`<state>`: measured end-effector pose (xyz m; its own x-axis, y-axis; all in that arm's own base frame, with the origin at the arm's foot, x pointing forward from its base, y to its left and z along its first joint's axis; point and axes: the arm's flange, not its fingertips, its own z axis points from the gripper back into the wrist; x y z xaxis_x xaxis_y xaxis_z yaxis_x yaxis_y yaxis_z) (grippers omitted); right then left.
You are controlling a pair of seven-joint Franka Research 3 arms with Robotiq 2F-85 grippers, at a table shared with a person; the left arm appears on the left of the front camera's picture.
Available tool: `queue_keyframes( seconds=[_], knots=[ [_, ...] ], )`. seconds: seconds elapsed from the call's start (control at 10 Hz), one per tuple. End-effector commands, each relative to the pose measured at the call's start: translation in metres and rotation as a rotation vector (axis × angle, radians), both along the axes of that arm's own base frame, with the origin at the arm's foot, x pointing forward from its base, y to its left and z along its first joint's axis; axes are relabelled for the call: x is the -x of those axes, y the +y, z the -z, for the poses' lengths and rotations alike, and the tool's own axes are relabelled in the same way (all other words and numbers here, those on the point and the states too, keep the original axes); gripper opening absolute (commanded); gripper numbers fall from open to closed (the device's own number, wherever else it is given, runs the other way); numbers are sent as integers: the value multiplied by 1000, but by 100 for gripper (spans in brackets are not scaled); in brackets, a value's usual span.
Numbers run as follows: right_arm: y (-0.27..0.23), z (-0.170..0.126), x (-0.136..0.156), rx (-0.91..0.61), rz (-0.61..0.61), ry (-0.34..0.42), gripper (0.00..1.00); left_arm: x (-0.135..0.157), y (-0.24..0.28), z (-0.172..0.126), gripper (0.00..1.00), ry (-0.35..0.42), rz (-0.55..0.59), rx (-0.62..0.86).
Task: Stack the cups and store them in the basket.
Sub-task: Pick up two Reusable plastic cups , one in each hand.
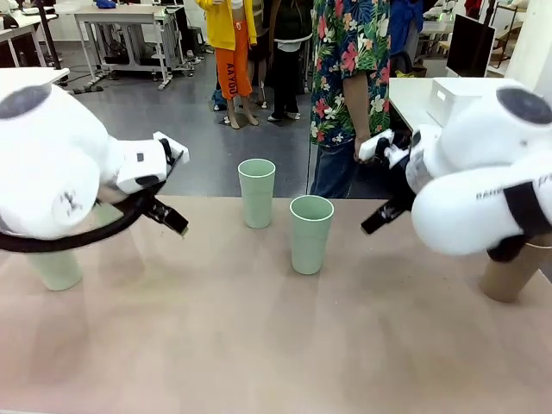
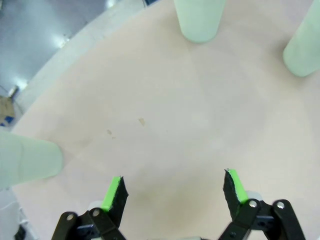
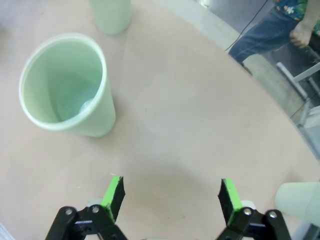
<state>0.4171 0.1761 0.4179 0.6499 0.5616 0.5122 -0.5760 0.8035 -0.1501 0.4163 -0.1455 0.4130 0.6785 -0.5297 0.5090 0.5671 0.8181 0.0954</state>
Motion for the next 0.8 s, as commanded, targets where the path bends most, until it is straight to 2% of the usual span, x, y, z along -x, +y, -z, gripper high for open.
queue_keyframes(
  seconds=[0.0, 0.2, 0.3, 0.4, 0.5, 0.7],
  knots=[
    [5, -59, -8, -16, 9, 15, 100, -12, 29, -54, 100, 63, 72, 30],
    [-18, -121, -10, -58, -60, 48, 100, -10, 68, -104, 100, 112, 196, 41],
    [-43, -146, -8, -79, -101, 71, 100, -3, 93, -125, 100, 118, 246, 39],
    [-83, -164, 8, -104, -142, 86, 100, 4, 122, -143, 100, 118, 310, 55],
    [-124, -175, 17, -119, -185, 96, 100, 11, 156, -155, 100, 107, 360, 79],
    [-194, -172, 25, -144, -288, 114, 100, 19, 216, -157, 100, 82, 431, 136]
  ],
)
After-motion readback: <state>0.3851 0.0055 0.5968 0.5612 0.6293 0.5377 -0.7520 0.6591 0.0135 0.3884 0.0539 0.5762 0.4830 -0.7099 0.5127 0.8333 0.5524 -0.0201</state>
